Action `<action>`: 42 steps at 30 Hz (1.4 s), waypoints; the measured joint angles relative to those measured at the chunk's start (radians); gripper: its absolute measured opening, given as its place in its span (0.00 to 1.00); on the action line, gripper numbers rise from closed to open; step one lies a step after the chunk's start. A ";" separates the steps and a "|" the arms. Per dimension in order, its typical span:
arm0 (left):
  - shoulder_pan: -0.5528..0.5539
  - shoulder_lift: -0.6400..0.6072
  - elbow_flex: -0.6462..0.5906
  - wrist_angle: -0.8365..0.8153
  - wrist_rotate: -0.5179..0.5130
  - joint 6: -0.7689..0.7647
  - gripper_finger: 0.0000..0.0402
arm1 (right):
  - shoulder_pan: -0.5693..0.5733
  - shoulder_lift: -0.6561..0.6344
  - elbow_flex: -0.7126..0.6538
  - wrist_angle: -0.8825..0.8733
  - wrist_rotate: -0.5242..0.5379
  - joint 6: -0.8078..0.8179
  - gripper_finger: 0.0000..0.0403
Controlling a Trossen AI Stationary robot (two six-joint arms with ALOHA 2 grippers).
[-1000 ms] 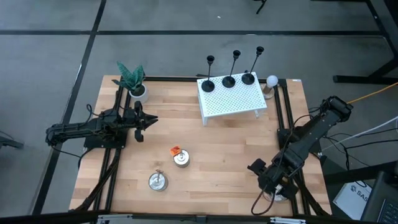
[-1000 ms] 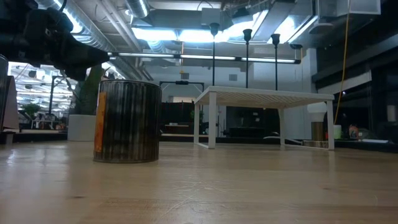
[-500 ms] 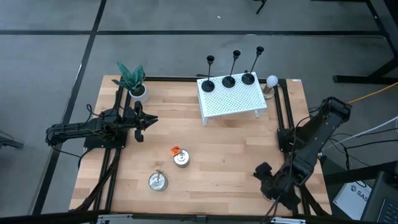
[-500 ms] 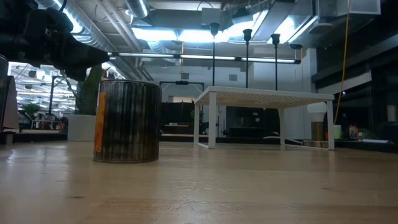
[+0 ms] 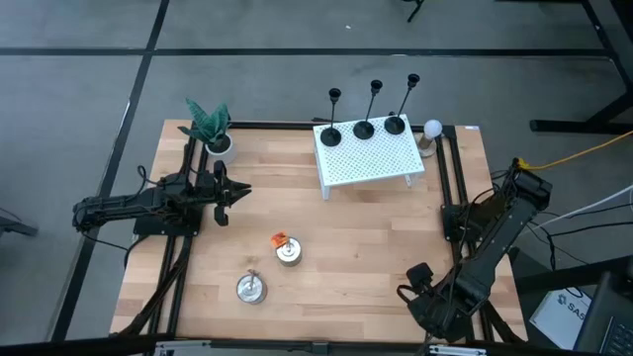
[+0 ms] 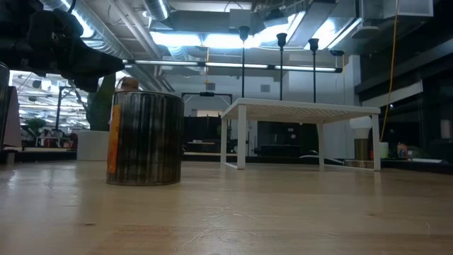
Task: Pick & Place candle stick holders
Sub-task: Put the bottom orange scented candle on the shelf
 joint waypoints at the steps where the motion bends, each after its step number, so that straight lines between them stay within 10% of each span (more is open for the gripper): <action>1: 0.000 0.000 0.000 0.000 0.000 0.000 0.15 | 0.001 0.003 0.000 0.000 -0.010 0.007 0.99; 42: 0.000 0.000 0.000 0.007 0.000 0.000 0.15 | 0.099 0.066 -0.002 -0.071 0.053 0.384 0.99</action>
